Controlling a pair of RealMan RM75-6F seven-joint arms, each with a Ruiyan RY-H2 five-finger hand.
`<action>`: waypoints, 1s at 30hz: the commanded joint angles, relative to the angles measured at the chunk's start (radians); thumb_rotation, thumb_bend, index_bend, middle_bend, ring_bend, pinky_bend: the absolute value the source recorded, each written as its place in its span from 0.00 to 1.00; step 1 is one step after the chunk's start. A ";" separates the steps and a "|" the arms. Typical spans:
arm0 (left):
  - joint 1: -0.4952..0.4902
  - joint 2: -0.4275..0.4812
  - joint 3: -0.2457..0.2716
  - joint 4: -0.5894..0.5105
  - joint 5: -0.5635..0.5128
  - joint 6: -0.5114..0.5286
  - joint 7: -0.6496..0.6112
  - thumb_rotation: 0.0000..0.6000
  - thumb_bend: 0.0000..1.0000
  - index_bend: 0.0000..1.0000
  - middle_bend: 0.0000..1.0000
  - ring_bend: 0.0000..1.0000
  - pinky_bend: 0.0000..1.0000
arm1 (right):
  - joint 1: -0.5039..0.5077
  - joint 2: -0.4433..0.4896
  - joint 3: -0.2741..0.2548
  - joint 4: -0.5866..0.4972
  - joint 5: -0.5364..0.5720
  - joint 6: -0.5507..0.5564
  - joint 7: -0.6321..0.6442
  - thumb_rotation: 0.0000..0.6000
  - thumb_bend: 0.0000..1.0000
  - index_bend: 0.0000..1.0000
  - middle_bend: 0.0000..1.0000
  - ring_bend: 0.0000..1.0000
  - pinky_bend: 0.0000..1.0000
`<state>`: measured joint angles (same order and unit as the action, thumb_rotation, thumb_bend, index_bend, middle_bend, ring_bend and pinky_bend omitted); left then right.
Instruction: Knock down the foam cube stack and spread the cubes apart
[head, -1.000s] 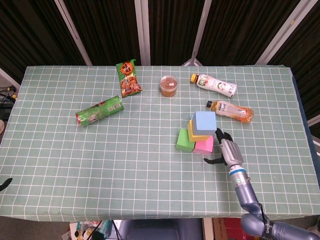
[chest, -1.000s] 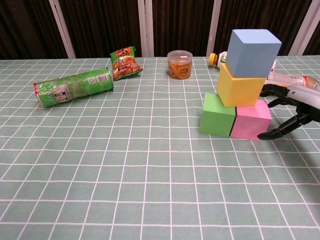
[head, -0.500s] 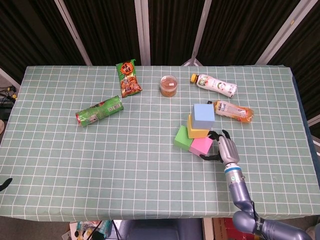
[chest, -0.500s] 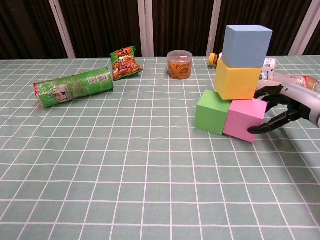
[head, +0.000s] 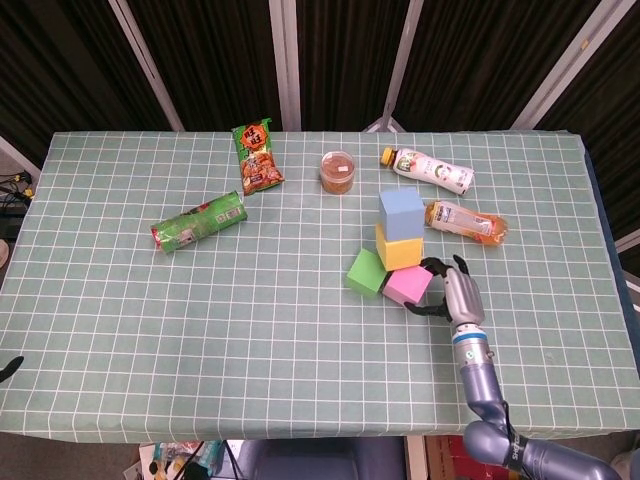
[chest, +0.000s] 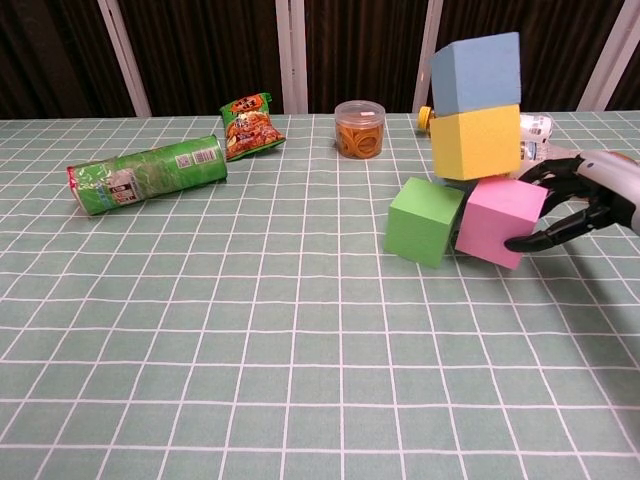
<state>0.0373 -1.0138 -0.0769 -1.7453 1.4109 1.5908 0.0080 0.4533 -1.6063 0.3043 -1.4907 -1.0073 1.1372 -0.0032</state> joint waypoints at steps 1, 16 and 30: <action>-0.001 0.000 0.000 0.000 0.000 -0.002 0.002 1.00 0.15 0.21 0.00 0.00 0.00 | -0.019 0.031 0.014 -0.031 -0.015 0.024 0.028 1.00 0.13 0.36 0.51 0.35 0.00; -0.001 -0.001 0.001 -0.001 0.000 -0.003 0.006 1.00 0.15 0.21 0.00 0.00 0.00 | -0.101 0.161 0.001 -0.122 -0.070 0.081 0.101 1.00 0.13 0.37 0.51 0.35 0.00; -0.004 -0.011 0.006 -0.006 0.007 -0.007 0.033 1.00 0.15 0.21 0.00 0.00 0.00 | -0.176 0.250 -0.110 -0.107 -0.181 0.068 0.166 1.00 0.13 0.37 0.49 0.32 0.00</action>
<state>0.0330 -1.0245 -0.0708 -1.7515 1.4179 1.5844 0.0412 0.2766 -1.3576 0.2006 -1.6025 -1.1827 1.2099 0.1710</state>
